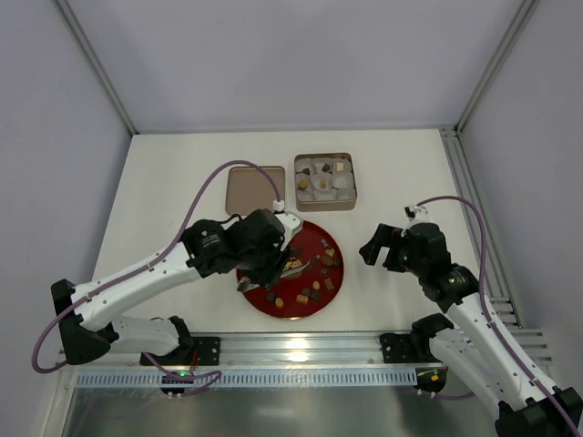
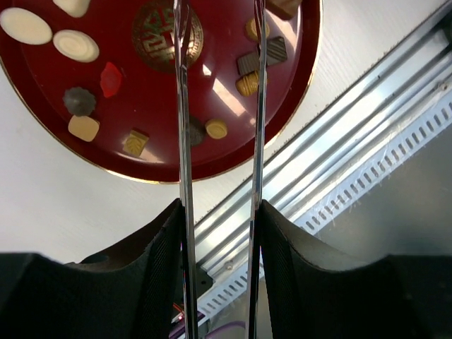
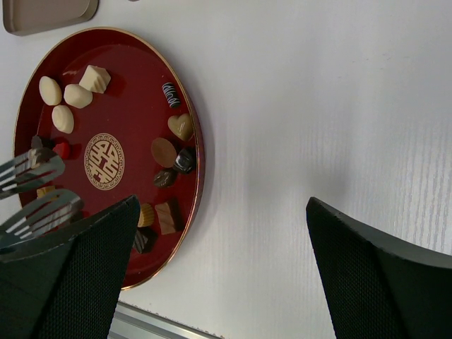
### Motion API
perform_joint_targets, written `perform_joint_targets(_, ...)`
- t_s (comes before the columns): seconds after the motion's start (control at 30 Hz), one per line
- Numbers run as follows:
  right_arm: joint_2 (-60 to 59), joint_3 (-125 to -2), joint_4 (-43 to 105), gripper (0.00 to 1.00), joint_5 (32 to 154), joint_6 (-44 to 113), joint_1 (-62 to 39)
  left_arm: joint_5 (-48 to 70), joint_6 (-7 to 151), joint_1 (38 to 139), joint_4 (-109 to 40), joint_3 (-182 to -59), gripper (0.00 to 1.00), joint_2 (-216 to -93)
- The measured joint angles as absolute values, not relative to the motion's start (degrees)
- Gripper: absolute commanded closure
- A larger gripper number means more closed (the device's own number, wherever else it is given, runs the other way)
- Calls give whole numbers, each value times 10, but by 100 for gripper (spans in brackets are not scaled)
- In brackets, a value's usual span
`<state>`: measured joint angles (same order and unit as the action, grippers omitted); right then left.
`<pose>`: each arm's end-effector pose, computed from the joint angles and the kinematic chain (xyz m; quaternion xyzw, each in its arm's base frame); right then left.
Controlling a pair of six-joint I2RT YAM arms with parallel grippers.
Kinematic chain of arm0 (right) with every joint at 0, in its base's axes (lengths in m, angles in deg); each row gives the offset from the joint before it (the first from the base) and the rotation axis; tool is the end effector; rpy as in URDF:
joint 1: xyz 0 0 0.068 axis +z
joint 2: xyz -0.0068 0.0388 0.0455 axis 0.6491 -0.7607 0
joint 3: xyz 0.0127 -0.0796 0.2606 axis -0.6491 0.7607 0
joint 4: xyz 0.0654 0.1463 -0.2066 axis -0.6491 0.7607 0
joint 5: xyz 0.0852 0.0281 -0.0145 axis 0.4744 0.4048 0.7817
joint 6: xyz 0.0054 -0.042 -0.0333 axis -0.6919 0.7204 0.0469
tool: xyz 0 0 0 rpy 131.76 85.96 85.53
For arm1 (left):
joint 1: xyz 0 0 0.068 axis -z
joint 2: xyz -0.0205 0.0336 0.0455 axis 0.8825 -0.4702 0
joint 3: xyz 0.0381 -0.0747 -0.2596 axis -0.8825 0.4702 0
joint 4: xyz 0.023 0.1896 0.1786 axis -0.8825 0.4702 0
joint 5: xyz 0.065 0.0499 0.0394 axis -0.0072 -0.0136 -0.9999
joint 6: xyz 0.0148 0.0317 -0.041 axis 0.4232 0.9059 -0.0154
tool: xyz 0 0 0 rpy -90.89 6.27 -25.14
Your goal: Pack the chocolate
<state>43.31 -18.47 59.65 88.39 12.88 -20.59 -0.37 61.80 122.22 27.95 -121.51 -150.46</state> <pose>0.1397 0.0524 0.2391 0.0576 0.8908 0.2042 0.4019 0.1182 -0.2026 0.3405 0.3072 0.9099 -0.1610 0.2275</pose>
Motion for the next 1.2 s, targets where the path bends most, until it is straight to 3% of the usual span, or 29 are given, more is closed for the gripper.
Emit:
perform_joint_targets(0.33,433,-184,597,0,884,129,-206,-8,616,1294,312,-1199,55,-1504)
perform_joint_targets(1.2,426,-176,593,0,883,129,-206,-30,617,1333,337,-1196,56,-1542)
